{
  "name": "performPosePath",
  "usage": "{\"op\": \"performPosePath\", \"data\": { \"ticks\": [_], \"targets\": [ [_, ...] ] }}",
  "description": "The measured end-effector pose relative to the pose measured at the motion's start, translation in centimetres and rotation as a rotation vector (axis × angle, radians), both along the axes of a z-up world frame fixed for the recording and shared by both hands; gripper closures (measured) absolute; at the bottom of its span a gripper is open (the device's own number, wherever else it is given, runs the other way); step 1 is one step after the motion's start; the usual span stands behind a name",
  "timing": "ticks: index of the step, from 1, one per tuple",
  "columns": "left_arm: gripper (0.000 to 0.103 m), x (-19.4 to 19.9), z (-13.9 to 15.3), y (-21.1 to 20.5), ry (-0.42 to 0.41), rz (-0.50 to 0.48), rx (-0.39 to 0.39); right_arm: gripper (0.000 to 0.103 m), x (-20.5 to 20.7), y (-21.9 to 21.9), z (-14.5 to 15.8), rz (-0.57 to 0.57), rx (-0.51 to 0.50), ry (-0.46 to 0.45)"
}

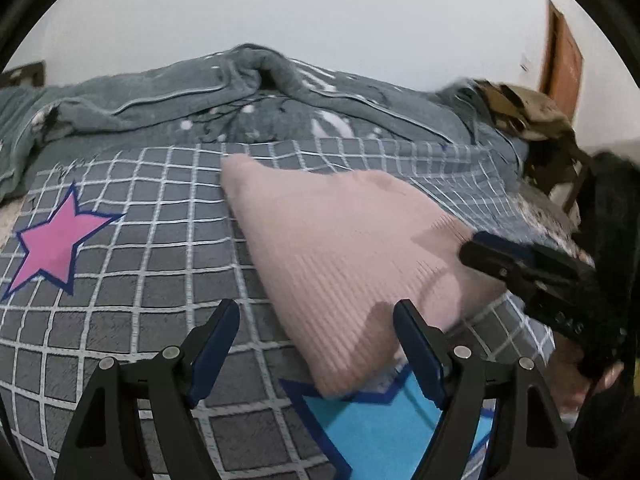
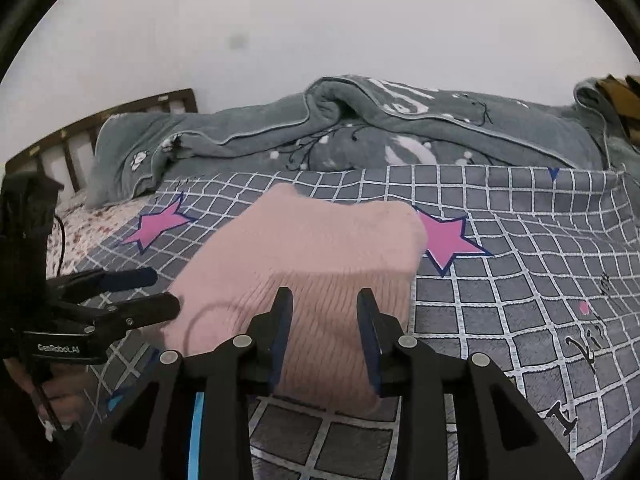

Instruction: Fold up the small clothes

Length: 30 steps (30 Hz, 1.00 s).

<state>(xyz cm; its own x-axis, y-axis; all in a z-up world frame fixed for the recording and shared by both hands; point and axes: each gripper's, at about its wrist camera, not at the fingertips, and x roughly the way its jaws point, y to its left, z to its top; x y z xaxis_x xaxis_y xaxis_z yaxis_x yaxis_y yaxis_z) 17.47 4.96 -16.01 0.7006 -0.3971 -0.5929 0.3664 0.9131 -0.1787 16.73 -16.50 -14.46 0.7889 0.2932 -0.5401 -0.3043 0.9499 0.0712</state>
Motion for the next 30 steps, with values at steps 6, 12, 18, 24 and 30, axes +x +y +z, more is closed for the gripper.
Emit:
{"op": "performPosePath", "data": {
  "ticks": [6,12,18,24,30],
  "targets": [
    [0.025,-1.2,-0.5,-1.5,-0.018,-0.020,0.060,0.070,0.5,-0.8,-0.9,-0.001,-0.010,0.053],
    [0.025,-0.9,0.4,-0.1,-0.022,0.048,-0.006,0.073,1.0,-1.7,-2.0,-0.061,-0.062,0.073],
    [0.025,0.7,1.0,-0.7,-0.007,0.046,-0.103,0.071,0.6,-2.5,-1.0,-0.035,0.029,0.064],
    [0.023,1.9,0.8,-3.5,-0.024,0.063,-0.046,0.069,0.7,-2.6,-0.8,-0.013,0.058,0.053],
    [0.020,3.2,-0.6,-3.1,0.029,0.114,0.025,0.067,1.6,-3.1,-2.0,-0.054,0.014,0.079]
  ]
}}
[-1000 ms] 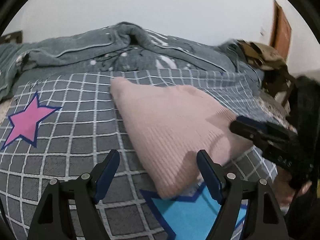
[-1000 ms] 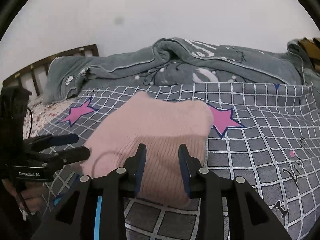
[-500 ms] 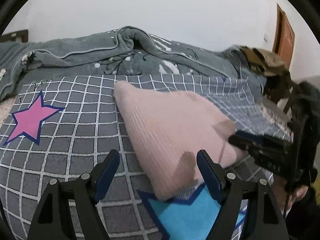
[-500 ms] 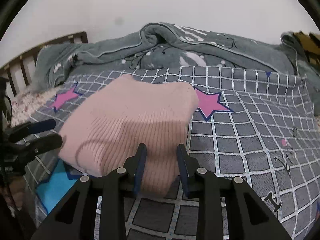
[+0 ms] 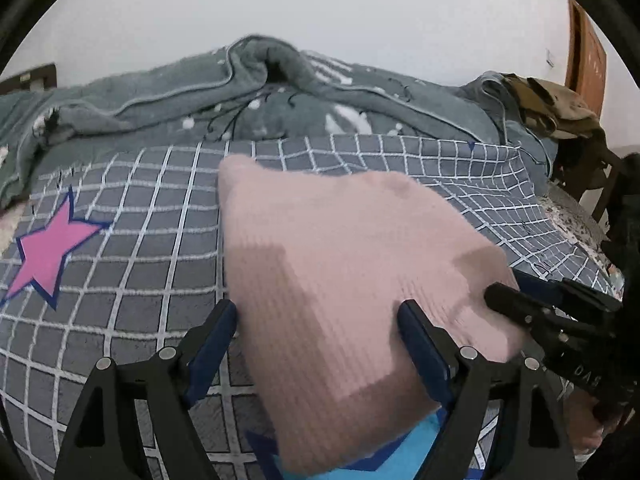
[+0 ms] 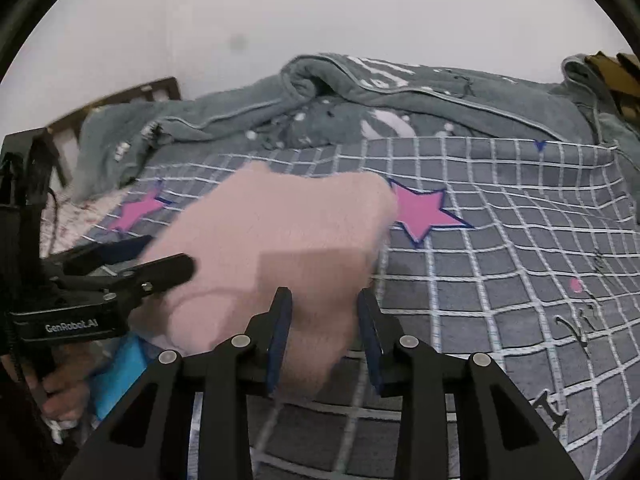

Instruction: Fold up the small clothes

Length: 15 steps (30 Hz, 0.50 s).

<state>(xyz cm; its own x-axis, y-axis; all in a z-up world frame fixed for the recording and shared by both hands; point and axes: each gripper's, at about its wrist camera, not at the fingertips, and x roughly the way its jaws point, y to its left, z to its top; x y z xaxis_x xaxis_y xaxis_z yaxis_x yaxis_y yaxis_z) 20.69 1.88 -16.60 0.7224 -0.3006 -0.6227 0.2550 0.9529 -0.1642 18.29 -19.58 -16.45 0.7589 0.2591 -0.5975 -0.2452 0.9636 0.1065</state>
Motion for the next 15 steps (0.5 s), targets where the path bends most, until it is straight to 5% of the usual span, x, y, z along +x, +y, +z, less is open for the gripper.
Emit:
{"op": "performPosePath", "data": {
  "ticks": [6,15],
  "targets": [
    [0.020,-0.6,0.1,0.9,0.002,0.005,-0.003,0.066,0.2,-0.7,0.4,-0.012,0.046,-0.011],
    [0.020,-2.0,0.0,2.3,0.002,0.034,0.017,0.062,0.4,0.0,-0.2,-0.073,-0.028,0.004]
  ]
}}
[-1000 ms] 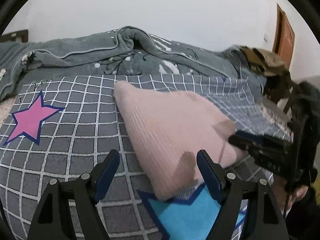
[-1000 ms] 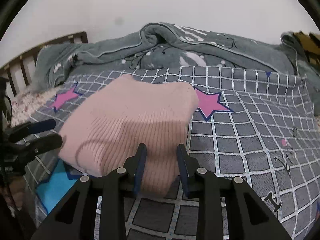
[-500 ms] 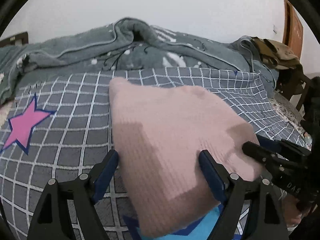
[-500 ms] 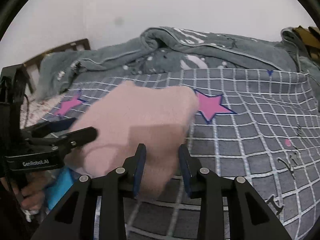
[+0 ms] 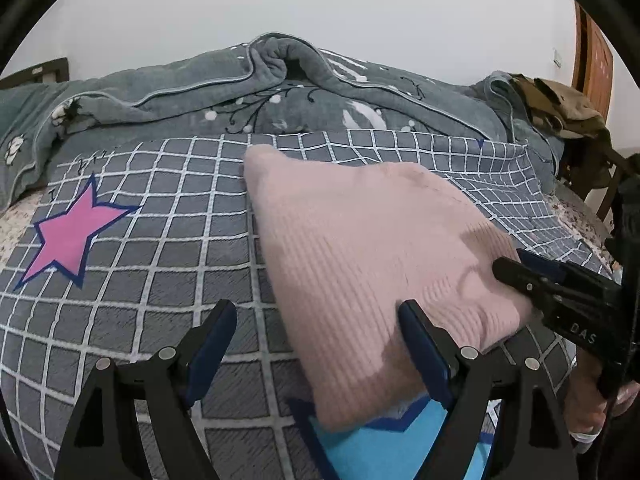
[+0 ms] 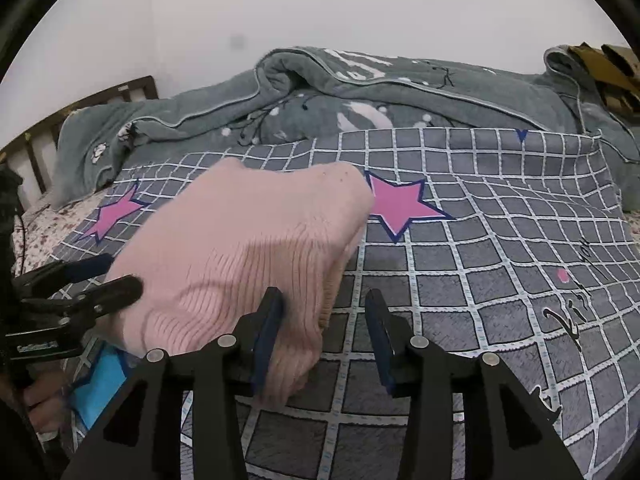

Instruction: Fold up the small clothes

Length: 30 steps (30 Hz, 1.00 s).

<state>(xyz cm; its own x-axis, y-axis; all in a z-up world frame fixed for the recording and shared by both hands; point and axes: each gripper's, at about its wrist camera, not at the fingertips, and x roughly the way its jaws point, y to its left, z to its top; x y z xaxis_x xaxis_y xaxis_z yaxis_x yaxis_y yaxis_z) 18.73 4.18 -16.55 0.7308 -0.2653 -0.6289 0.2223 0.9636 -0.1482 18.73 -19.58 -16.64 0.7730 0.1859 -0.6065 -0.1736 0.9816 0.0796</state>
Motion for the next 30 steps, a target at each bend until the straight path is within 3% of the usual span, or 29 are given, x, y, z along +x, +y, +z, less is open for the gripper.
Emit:
{"op": "performPosePath", "data": {
  "ticks": [4,20,23,27,30],
  "targets": [
    [0.020,-0.5,-0.2,0.5,0.008,0.017,0.005,0.062,-0.2,0.4,0.0,-0.008,-0.034,-0.006],
    [0.021,-3.0,1.3,1.2,0.000,0.095,0.027,0.062,-2.4,-0.6,0.2,-0.051,0.034,0.030],
    [0.022,-4.1,1.6,1.5,0.007,0.111,-0.007,0.062,-3.3,-0.4,1.1,-0.044,0.023,0.013],
    [0.022,-6.2,3.1,1.0,-0.026,0.161,0.020,0.062,-4.7,0.0,3.2,-0.043,-0.005,0.015],
    [0.022,-8.0,4.8,1.2,-0.030,0.178,-0.044,0.062,-6.5,-0.2,5.0,-0.048,0.005,0.017]
  ]
}}
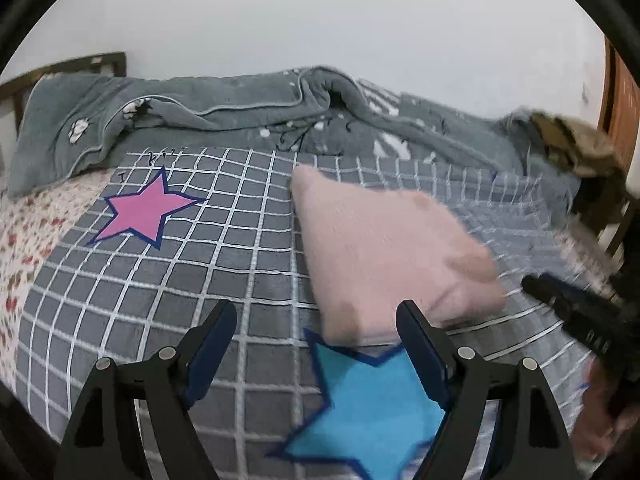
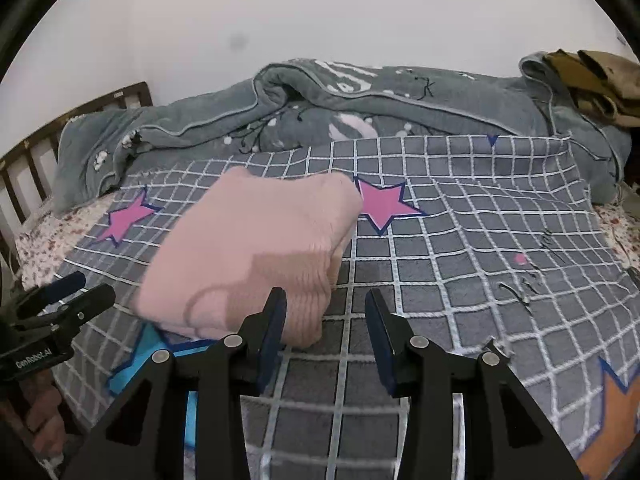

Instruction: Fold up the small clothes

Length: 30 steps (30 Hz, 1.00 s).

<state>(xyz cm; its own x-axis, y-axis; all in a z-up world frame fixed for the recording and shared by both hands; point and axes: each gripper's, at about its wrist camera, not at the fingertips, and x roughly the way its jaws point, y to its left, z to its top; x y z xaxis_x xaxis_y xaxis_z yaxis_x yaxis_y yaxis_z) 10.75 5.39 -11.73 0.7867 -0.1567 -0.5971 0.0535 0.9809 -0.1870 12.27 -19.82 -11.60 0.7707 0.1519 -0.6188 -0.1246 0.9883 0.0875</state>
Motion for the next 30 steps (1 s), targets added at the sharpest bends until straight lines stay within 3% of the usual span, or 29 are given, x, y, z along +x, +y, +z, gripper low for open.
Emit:
{"op": "performPosePath", "data": {
  "ticks": [5,7,9,12,19,30],
  "targets": [
    [0.013,-2.9,3.5,-0.7,-0.016,0.021,-0.001,0.055,-4.0,-0.3,3.0,0.003,-0.040,-0.021],
    [0.011,-4.2,4.6,-1.1,-0.026,0.022,0.023,0.041,-5.7,-0.9,4.2,0.011,-0.023,-0.016],
    [0.008,-5.4,5.4,-1.7,-0.034,0.031,0.056,0.019,-7.2,-1.6,5.2,0.013,-0.005,-0.027],
    [0.007,-7.3,6.4,-2.1,-0.043,0.048,0.078,0.008,-9.0,-2.0,6.3,0.005,-0.029,-0.056],
    [0.006,-10.0,8.5,-3.3,-0.074,0.060,0.135,0.005,-11.9,-3.3,8.0,-0.012,-0.018,-0.058],
    [0.007,-11.0,9.5,-4.8,-0.090,0.062,0.144,0.005,-13.6,-4.9,9.1,-0.049,-0.013,-0.077]
  ]
}}
